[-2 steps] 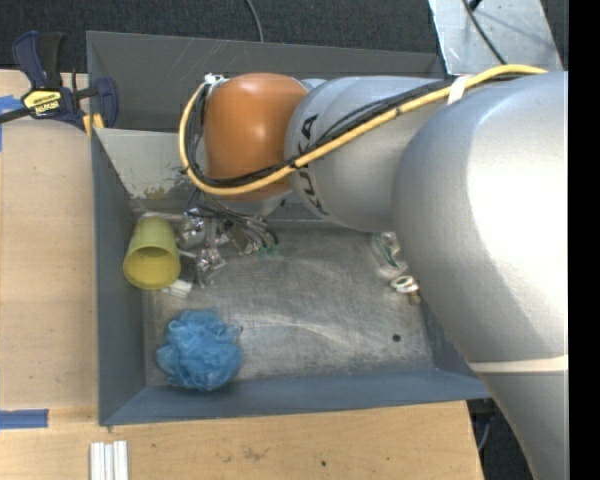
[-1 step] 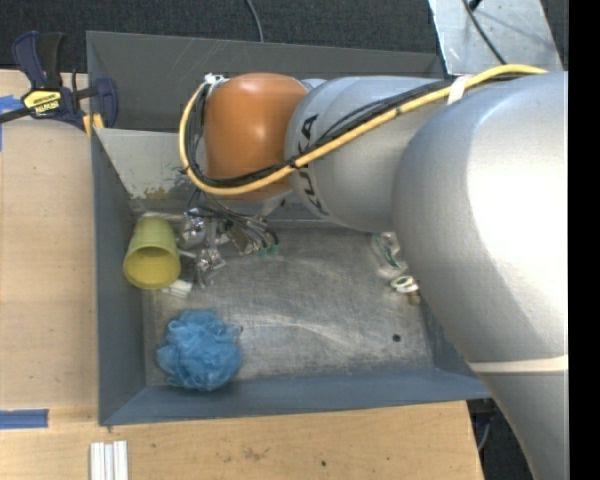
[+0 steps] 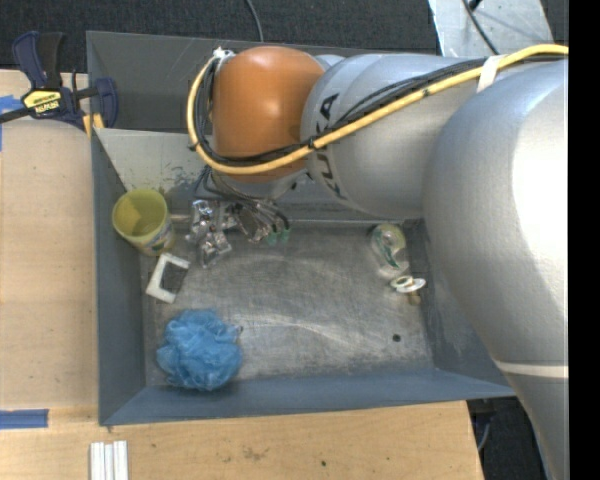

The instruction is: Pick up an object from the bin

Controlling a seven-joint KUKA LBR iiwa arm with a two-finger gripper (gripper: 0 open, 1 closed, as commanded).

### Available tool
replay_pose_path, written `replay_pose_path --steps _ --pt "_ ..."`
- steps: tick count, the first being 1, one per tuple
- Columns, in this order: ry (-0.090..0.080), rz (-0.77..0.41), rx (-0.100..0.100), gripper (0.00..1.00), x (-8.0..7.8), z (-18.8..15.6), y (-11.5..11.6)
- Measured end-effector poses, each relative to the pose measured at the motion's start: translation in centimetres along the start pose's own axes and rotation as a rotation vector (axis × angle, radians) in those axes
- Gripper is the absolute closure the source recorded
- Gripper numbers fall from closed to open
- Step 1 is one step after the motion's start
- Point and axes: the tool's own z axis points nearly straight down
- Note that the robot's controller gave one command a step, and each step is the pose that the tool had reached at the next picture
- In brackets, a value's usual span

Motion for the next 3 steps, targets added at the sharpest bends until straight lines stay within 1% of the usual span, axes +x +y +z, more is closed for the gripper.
replay_pose_path --steps 1,2,3 --pt "-0.013 -0.061 -0.001 0.0 0.0 -8.7 3.3" --pt "-0.012 -0.06 -0.001 0.0 0.0 -8.6 3.2" --pt "-0.018 -0.111 0.001 0.0 0.3 -4.2 3.9"
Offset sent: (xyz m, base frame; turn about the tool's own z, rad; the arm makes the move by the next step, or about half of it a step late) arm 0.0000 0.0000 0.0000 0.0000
